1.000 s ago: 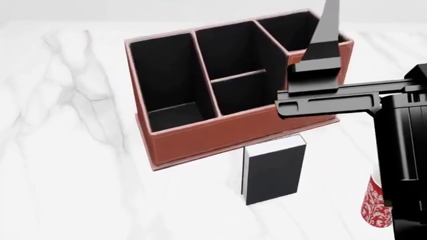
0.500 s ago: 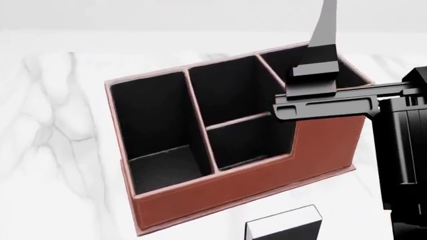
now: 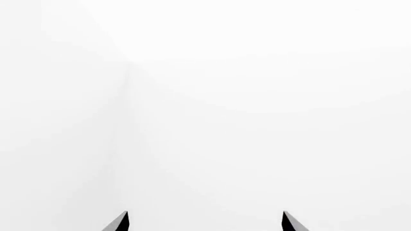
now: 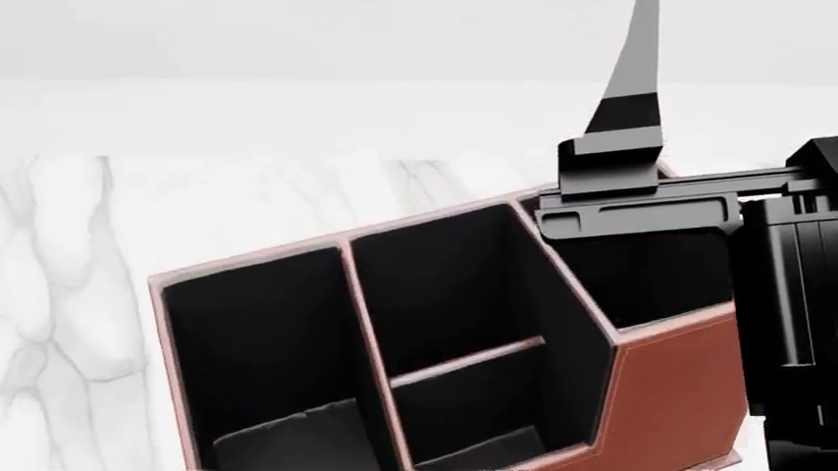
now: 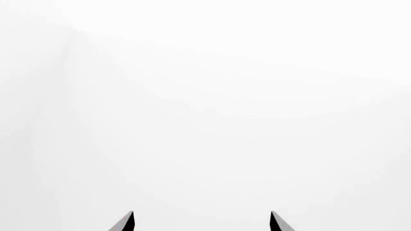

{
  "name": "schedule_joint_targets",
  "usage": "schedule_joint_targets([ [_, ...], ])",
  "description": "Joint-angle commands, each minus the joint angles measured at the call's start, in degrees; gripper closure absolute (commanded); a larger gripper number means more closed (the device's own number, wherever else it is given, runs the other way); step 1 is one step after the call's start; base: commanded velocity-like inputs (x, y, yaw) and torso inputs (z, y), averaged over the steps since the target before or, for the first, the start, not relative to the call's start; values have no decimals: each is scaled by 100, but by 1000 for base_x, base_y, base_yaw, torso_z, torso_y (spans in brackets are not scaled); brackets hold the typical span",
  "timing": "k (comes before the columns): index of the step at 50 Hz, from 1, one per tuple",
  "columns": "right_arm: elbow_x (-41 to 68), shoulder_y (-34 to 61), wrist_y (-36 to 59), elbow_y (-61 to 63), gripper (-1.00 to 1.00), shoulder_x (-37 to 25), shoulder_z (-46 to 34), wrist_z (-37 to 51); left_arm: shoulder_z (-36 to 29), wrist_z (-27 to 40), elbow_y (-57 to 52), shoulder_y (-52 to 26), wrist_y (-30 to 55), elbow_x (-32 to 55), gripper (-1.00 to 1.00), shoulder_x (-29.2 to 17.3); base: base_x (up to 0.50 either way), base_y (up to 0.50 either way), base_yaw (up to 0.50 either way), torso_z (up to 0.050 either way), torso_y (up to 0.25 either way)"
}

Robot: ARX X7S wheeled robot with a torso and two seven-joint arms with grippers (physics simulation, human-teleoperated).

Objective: Pick up the book and place it in the front compartment of the caddy.

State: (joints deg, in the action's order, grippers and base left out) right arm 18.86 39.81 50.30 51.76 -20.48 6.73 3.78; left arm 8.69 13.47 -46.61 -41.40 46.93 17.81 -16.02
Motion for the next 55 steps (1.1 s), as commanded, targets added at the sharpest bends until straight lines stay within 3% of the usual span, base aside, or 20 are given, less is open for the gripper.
schedule_joint_targets([
  [1, -25, -37, -42, -25, -100, -31, -44, 48, 9, 32, -2, 4, 2, 36, -100, -18, 0, 0, 0, 0, 15],
  [20, 81, -34, 30, -15, -100, -141, -81, 2, 21, 75, 14, 14, -17, 88, -100, -53, 0, 0, 0, 0, 0],
  [29, 1313, 824, 1351, -197, -100, -393, 458, -699, 19, 85, 41, 29, -44, 102, -100, -79, 0, 0, 0, 0, 0],
  [37, 1890, 1082, 1564, -591, -100, -1140, 423, -1725, 24, 102, 32, 53, -48, 112, -100, -111, 0, 0, 0, 0, 0],
  [46, 2047, 904, 1138, -950, -100, -1967, 291, -2867, 43, 129, 23, 35, -31, 132, -100, -147, 0, 0, 0, 0, 0],
  [47, 1859, 712, 719, -866, -100, -2174, 177, -3168, 49, 131, 18, 35, -26, 143, -100, -146, 0, 0, 0, 0, 0],
  [55, 2749, 233, 1133, -665, -100, -2906, 470, -4191, 57, 155, 13, 13, -8, 168, -100, -163, 0, 0, 0, 0, 0],
])
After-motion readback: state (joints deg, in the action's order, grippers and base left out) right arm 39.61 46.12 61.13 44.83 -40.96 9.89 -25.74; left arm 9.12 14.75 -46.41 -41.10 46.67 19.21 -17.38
